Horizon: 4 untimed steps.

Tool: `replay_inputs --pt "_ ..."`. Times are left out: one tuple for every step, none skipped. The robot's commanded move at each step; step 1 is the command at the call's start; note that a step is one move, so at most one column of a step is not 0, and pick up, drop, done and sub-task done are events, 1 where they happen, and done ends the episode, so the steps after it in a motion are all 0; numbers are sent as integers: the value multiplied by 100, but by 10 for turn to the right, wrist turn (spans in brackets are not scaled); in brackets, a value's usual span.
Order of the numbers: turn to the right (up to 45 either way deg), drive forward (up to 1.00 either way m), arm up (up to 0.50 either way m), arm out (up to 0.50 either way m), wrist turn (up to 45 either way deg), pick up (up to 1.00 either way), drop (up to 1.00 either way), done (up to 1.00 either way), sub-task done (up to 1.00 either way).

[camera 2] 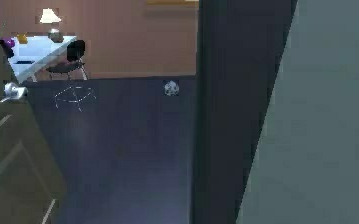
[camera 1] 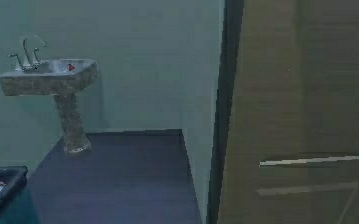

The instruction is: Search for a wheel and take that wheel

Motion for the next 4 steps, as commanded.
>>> replay_inputs --pt "420 0 0 0 0 0 0 0 0" --pt "0 45 0 0 0 0 0 0 0" --pt "450 0 0 0 0 0 0 0 0" --pt "450 0 0 0 0 0 0 0 0"
